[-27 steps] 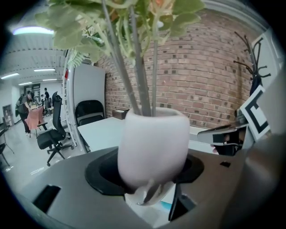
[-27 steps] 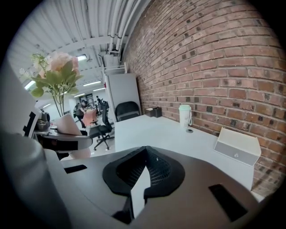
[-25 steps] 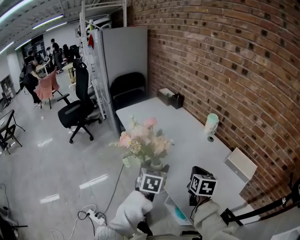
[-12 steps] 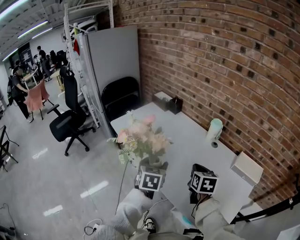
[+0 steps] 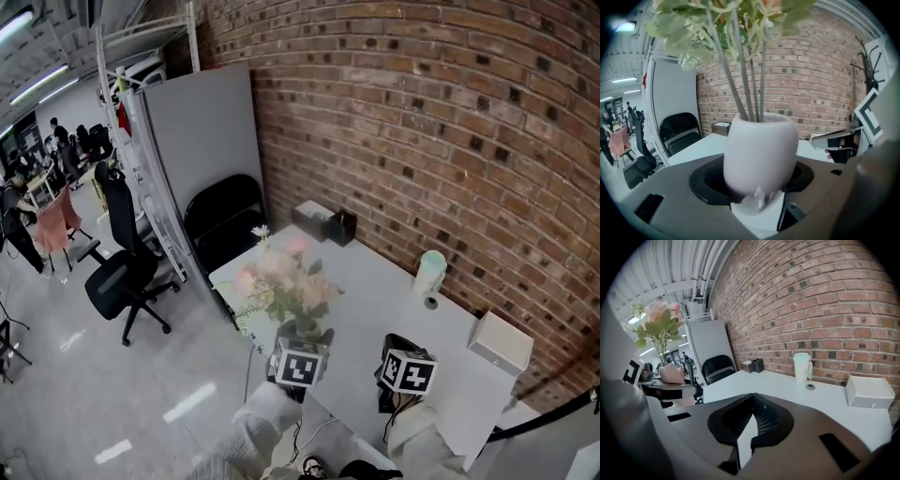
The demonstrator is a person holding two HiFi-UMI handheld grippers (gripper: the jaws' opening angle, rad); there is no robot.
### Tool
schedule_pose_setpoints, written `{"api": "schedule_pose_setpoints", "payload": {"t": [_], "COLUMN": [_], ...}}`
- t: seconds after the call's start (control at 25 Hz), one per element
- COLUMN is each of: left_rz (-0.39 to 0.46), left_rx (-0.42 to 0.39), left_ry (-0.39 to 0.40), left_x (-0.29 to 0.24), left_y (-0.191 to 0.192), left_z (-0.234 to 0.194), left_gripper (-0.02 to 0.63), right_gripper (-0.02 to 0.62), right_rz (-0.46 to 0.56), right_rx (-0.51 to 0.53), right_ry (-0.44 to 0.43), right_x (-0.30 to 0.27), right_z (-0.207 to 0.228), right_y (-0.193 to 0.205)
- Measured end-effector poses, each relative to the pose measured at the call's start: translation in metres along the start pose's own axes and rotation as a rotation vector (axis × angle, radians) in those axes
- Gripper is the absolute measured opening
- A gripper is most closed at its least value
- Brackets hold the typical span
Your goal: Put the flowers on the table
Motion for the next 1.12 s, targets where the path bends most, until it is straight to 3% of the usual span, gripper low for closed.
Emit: {"api": "schedule_pose_setpoints", "payload": {"t": [0.4,1.12], "left_rz": [-0.012,-0.034], "left_rx": [0.023,-0.018], "left_ry": [0.052,0.170], "left_x": [-0.050,-0.150], "left_y": [0.002,-0.041], "left_z": [0.005,0.018], "left_gripper": [0.291,0.291], "right_gripper": [0.023,0.023], "right_rz": [-0.043,-0.070], "right_rx": [-0.033,-0.111], "right_ry": [0.026,0.083], "right_x": [-0.035,-0.093], "right_z": [0.023,0.082], "right_y": [0.000,-0.033]}}
Point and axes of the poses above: the fingertips, and each gripper's own axes: x backward along the fingers, z to its right, y out of its underside, the point moved 8 cm from there along x, backward along the fingers, and after that the axes turned 9 degrees about y, right-handed, at the moved point
